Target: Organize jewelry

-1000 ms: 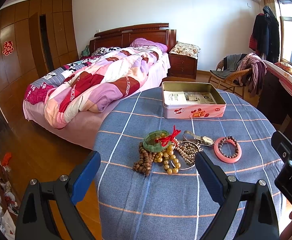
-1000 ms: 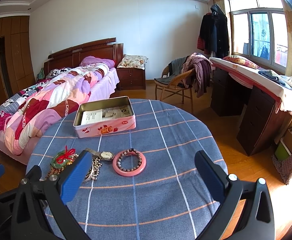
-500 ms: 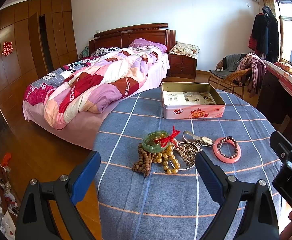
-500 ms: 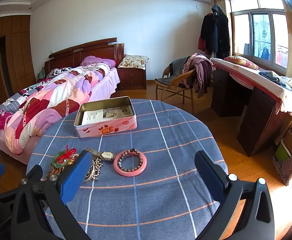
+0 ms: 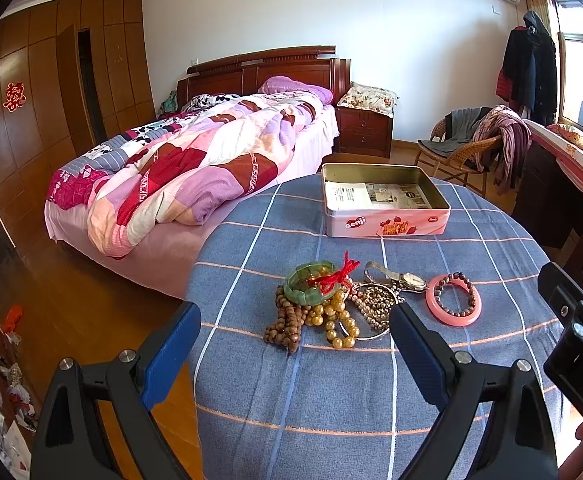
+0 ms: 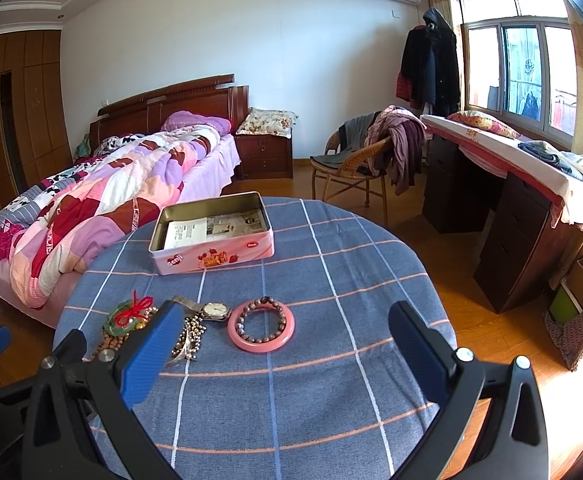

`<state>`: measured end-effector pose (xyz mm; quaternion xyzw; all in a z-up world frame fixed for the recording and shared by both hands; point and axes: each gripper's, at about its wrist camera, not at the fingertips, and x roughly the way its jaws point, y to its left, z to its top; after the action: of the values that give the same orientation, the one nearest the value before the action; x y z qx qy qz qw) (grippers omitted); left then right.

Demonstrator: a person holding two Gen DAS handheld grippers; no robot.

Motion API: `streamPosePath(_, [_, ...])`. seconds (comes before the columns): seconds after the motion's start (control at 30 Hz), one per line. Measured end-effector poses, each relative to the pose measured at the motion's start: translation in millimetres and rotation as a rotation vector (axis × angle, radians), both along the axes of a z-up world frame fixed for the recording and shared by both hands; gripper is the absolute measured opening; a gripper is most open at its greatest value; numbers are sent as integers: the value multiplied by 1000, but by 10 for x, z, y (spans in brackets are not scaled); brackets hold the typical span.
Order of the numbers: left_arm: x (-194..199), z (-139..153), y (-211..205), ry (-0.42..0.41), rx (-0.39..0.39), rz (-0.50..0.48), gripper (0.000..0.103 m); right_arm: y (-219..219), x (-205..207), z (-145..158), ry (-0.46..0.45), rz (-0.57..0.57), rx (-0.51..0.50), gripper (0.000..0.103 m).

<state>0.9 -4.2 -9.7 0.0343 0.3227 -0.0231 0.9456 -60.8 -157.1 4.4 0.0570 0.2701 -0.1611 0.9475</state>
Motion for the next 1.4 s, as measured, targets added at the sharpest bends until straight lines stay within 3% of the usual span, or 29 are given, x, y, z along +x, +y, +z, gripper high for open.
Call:
streamPosePath(0.6, [188, -174, 29, 55, 0, -5, 95, -3, 123, -120, 40, 3, 0, 103])
streamPosePath(0.9, [445, -422, 465, 124, -101, -38, 95, -247, 208, -338, 66, 18, 12, 103])
streamPosePath(0.97, [502, -484, 506, 141, -114, -40, 95, -304, 221, -395, 75, 19, 16, 99])
streamPosePath(1.03, [541, -510, 505, 143, -122, -73, 95, -347, 230, -462, 87, 30, 13, 85])
streamPosePath(1.17, [627, -463, 353, 119, -116, -164, 95, -389, 280, -556, 128, 50, 14, 81])
streamPosePath(1.23, [691, -449, 242, 109, -89, -203, 91, -407, 305, -581, 134, 45, 19, 80])
streamPosePath(1.3, [766, -459, 138, 132, -69, -242, 71, -421, 335, -592, 143, 46, 24, 79])
streamPosePath(1.4, [852, -469, 88, 158, -90, -269, 66, -430, 356, -587, 143, 45, 22, 79])
